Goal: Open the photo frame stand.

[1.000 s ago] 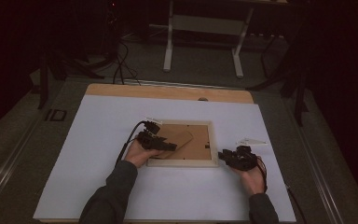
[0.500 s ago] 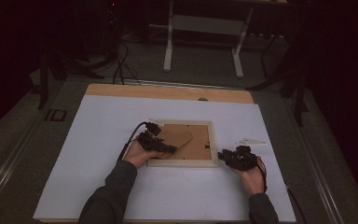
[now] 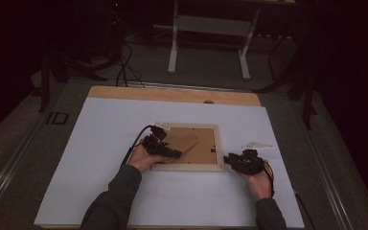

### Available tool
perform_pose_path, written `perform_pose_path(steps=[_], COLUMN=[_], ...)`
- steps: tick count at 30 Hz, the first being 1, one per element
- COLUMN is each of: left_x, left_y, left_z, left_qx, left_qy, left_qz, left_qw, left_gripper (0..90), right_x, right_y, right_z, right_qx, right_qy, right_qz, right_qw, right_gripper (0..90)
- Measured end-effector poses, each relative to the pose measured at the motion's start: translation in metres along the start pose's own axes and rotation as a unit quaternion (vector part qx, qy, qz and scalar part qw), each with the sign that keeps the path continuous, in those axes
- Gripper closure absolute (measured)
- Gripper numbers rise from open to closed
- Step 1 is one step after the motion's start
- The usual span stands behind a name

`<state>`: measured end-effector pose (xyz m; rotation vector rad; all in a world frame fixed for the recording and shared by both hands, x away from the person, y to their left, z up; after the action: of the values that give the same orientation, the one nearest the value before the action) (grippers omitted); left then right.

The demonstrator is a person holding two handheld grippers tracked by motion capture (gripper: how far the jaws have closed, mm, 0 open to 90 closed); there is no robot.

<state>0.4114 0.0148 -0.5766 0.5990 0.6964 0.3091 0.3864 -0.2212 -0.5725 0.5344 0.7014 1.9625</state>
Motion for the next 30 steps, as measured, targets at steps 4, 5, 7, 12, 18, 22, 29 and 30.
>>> perform_pose_path(steps=[4, 5, 7, 12, 18, 22, 29, 30], left_x=[-0.001, -0.002, -0.002, -0.004, -0.008, -0.011, -0.015, -0.016], left_y=[0.000, 0.000, 0.000, 0.001, 0.002, 0.003, 0.004, 0.005], left_z=[-0.001, -0.001, 0.000, 0.000, 0.002, 0.002, 0.002, 0.002], left_qx=[0.006, 0.006, 0.007, 0.006, 0.001, -0.002, -0.007, -0.009], left_qy=[-0.008, -0.010, -0.014, -0.021, -0.033, -0.043, -0.058, -0.061], left_qz=[0.014, 0.018, 0.024, 0.036, 0.050, 0.058, 0.072, 0.075], left_qw=[0.9999, 0.9998, 0.9996, 0.9991, 0.9982, 0.9974, 0.9957, 0.9953], left_gripper=[42.3, 42.3, 42.2, 42.1, 42.0, 41.9, 41.8, 41.8], right_x=[0.002, 0.002, 0.002, 0.000, -0.002, -0.002, -0.005, -0.005], right_y=[0.000, 0.000, -0.002, -0.006, -0.007, -0.008, -0.010, -0.010], right_z=[0.005, 0.006, 0.008, 0.010, 0.018, 0.026, 0.036, 0.037], right_qx=[0.000, 0.000, 0.001, 0.009, 0.014, 0.016, 0.018, 0.019], right_qy=[0.009, 0.011, 0.017, 0.024, 0.035, 0.041, 0.047, 0.046], right_qz=[-0.001, -0.003, -0.005, -0.010, -0.017, -0.021, -0.027, -0.028], right_qw=[1.0000, 0.9999, 0.9998, 0.9996, 0.9991, 0.9988, 0.9984, 0.9983], right_gripper=[66.0, 66.0, 65.8, 65.5, 65.2, 64.2, 63.1, 62.8])
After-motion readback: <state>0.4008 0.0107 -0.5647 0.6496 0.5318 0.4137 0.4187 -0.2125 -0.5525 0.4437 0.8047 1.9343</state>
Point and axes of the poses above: each handheld gripper's, and its own axes: y roughly backward along the jaws, z roughly out of its top, x roughly to its left, the point moved 9 cm from there along -y, roughly forward along the jaws, and after that the axes turned 10 degrees about -z, right-handed, at the moved point
